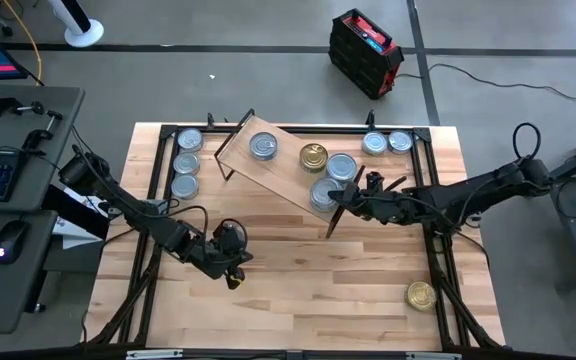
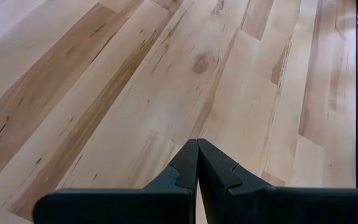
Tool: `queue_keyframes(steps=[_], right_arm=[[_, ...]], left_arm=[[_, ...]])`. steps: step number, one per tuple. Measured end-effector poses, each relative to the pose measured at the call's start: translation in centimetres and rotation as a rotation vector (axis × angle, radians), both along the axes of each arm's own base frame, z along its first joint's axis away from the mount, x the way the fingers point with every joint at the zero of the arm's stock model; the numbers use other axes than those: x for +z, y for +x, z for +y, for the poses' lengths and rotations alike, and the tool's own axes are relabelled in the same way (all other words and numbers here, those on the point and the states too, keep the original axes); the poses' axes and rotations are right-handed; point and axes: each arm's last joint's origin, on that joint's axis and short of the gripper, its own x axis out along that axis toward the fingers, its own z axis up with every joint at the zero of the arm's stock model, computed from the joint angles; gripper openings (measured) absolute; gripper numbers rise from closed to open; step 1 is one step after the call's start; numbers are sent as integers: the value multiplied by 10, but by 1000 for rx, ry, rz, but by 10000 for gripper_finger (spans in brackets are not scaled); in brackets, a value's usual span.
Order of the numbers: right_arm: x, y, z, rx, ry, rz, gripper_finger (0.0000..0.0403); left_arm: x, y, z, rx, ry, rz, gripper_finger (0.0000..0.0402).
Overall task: Stack canned seafood by type on shelf
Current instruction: Stack the white-green tuna can on top of the other white-green tuna cans on the shelf
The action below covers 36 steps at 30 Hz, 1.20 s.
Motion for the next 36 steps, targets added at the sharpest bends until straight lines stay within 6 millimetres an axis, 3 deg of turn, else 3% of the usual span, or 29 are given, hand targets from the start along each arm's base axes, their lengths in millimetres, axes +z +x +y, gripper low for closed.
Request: queue_keyframes(steps=[9, 17, 20, 28, 36], right_arm=[[-2, -1, -1, 45, -107, 69, 171], [-1, 0, -1, 48, -89, 56, 176], [-1, 0, -1, 32, -91, 51, 196], [3, 0, -4, 11, -89, 23, 298], [9, 4, -2, 94, -124, -15, 312]], left_arm=[[0, 0, 0, -1, 1, 0, 0], [0, 0, 0, -6, -4, 3, 0], [0, 0, 0, -6, -5, 3, 0], [0, 0, 0, -5, -6, 3, 0], [0, 0, 0, -5, -6, 3, 0]])
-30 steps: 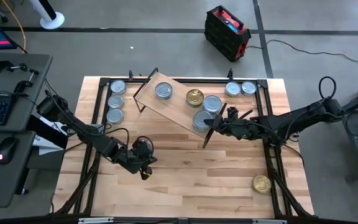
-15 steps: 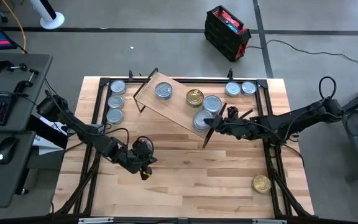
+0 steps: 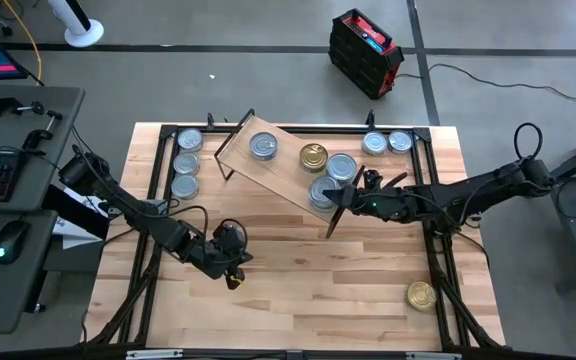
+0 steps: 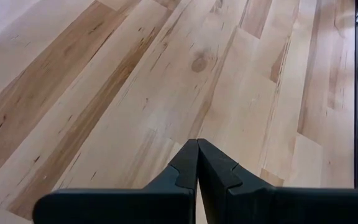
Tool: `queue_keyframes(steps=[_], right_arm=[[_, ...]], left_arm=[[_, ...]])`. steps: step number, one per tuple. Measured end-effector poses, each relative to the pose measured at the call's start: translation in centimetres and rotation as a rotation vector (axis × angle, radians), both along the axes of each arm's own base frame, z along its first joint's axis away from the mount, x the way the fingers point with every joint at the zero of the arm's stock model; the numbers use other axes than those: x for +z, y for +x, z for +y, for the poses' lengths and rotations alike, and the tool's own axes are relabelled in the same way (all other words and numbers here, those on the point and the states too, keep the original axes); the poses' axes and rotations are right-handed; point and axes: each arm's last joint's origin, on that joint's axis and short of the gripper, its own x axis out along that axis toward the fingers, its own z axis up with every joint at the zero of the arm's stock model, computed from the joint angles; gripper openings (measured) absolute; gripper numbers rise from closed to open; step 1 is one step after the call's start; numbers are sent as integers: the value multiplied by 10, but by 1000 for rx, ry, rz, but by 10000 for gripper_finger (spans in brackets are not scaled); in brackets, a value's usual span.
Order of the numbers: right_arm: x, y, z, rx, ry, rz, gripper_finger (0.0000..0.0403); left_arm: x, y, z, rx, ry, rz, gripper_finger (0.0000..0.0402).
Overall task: Stack canned seafood by type on shelf
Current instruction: Stack the white-green tuna can on top of the other white-green tuna cans on the shelf
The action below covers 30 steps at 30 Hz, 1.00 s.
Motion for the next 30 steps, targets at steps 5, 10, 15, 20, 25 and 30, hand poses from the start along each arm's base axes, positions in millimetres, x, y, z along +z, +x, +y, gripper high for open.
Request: queue_keyframes(steps=[5, 10, 15, 20, 25, 30], right_arm=[[-1, -1, -1, -3, -5, 16, 312], [-5, -2, -1, -11, 8, 48, 312], [-4, -2, -2, -18, 12, 65, 312], [14, 4, -2, -31, -10, 248, 312], [33, 15, -2, -44, -34, 380, 312], [27, 30, -6, -6, -12, 459, 312]], left_arm=[[0, 0, 0, 0, 0, 0, 0], [0, 0, 0, 0, -1, 1, 0], [0, 0, 0, 0, -1, 1, 0], [0, 0, 0, 0, -1, 1, 0], [0, 0, 0, 0, -1, 1, 0], [0, 0, 0, -1, -1, 1, 0]])
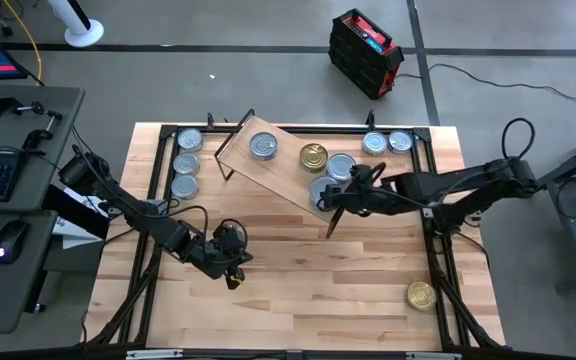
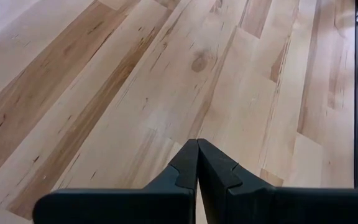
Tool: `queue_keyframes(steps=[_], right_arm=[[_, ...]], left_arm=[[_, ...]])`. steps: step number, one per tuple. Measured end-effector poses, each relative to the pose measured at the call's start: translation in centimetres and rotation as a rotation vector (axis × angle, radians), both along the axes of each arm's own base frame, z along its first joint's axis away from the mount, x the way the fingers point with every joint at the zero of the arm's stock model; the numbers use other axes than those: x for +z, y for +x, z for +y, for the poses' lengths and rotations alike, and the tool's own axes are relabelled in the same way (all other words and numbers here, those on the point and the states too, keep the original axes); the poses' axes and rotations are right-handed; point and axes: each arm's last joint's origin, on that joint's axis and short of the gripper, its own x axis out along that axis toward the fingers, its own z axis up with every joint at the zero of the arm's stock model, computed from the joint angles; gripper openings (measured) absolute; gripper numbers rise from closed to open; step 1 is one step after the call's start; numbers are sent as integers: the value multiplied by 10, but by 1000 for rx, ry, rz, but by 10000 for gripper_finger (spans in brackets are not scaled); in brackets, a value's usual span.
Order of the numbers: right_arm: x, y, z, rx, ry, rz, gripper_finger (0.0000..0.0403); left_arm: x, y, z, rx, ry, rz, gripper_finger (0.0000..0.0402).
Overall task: Stack canned seafood by type on shelf
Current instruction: Stack the white-green tuna can on top of the other white-green tuna cans on the shelf
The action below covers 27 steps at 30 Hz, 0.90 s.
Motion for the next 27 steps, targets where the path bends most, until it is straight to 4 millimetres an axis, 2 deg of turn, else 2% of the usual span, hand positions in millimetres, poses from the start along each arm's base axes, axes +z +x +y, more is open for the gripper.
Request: queue_keyframes(steps=[6, 19, 24, 27], right_arm=[[-4, 4, -3, 25, 22, 23, 312], [16, -18, -4, 56, 11, -4, 312], [39, -34, 6, 163, -60, -6, 312], [42, -45, 17, 224, -73, 61, 312]], left_arm=[[0, 0, 0, -2, -1, 2, 0], [0, 0, 0, -2, 1, 5, 0], [3, -2, -3, -36, -60, 10, 0], [4, -2, -6, -59, -63, 4, 0]])
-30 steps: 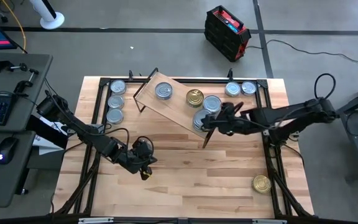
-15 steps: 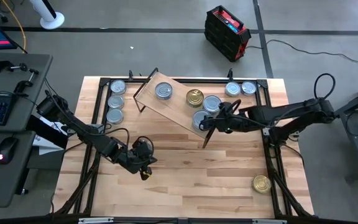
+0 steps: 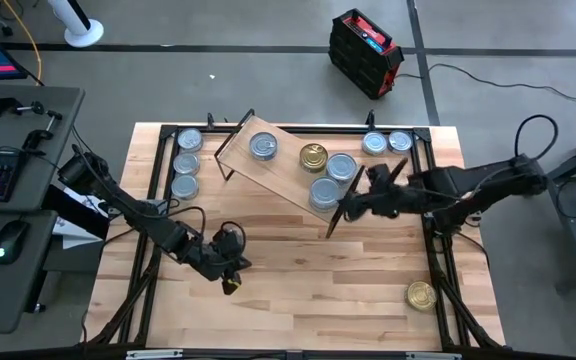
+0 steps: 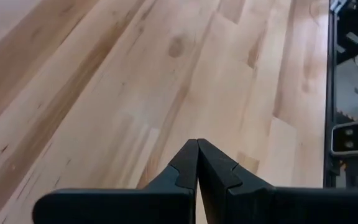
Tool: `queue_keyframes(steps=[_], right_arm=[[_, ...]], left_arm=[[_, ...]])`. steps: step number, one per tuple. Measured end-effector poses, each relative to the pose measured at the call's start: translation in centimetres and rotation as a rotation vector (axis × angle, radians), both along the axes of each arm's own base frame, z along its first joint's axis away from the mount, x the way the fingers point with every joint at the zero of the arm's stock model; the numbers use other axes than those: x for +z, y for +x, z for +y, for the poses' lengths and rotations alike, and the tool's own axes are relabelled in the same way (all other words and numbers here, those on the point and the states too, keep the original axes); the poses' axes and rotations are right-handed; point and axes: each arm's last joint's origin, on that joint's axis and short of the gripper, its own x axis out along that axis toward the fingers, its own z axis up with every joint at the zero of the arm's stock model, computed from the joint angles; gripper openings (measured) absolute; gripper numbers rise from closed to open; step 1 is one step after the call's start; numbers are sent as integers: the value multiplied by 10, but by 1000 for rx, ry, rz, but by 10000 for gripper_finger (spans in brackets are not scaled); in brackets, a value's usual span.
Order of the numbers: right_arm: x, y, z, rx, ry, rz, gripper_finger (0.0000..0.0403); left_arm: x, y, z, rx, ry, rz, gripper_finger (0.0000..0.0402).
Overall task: Stack canned seafood by type on shelf
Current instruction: Stack the white-green tuna can on top of the other white-green tuna cans on the shelf
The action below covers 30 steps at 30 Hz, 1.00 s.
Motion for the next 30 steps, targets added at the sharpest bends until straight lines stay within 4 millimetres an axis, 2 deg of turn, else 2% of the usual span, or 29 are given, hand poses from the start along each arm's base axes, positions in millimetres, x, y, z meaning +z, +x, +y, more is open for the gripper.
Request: queue_keyframes(steps=[5, 11, 13, 16, 19, 23, 26, 29, 30], right_arm=[[-19, -17, 35, 134, 85, 138, 312], [-52, -44, 87, 322, 346, 295, 312], [-64, -58, 100, 340, 424, 387, 311], [-83, -79, 109, 264, 453, 508, 301], [-98, -89, 111, 173, 438, 539, 274], [-113, -89, 100, 60, 396, 559, 217], [-118, -89, 79, -92, 286, 595, 143], [-116, -88, 53, -277, 146, 578, 43], [-114, -87, 43, -335, 99, 552, 22]], left_arm=[[1, 3, 2, 23, -22, -18, 0], [4, 7, 4, 60, -60, -51, 0], [5, 9, 6, 65, -64, -62, 0], [6, 11, 8, 79, -76, -76, 0], [6, 13, 11, 101, -90, -84, 0], [7, 15, 11, 116, -121, -94, 0], [8, 15, 11, 114, -132, -97, 0], [8, 15, 10, 109, -140, -92, 0], [8, 15, 10, 96, -149, -85, 0]])
